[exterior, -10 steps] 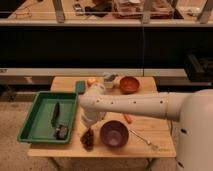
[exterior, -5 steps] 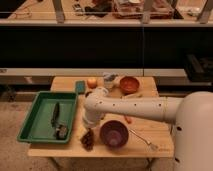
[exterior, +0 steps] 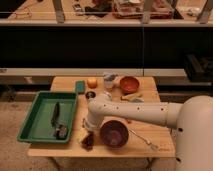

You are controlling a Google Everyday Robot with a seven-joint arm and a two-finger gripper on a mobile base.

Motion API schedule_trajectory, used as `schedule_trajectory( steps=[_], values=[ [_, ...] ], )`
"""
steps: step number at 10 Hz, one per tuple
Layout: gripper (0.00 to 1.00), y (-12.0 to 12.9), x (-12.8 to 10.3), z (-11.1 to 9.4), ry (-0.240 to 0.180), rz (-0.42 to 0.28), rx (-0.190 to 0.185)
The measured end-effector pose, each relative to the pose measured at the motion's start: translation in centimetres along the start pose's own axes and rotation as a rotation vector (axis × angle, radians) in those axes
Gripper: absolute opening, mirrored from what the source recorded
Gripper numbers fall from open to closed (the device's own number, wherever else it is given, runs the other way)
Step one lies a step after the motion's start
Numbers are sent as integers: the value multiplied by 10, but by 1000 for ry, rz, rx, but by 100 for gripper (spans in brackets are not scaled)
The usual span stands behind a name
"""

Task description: Place grapes in metal cup

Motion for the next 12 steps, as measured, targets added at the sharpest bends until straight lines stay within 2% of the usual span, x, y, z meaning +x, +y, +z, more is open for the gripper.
schedule_trajectory(
  steps=[5, 6, 8, 9, 12],
  values=[
    [12, -1, -1, -2, -4, -4, -2],
    [3, -6, 1, -4, -10, -20, -18],
    [0, -22, 11, -17, 5, -53, -30],
    [0, -29, 15, -33, 32, -67, -37],
    [0, -61, 31, -100, 137, -148, -79]
  ],
)
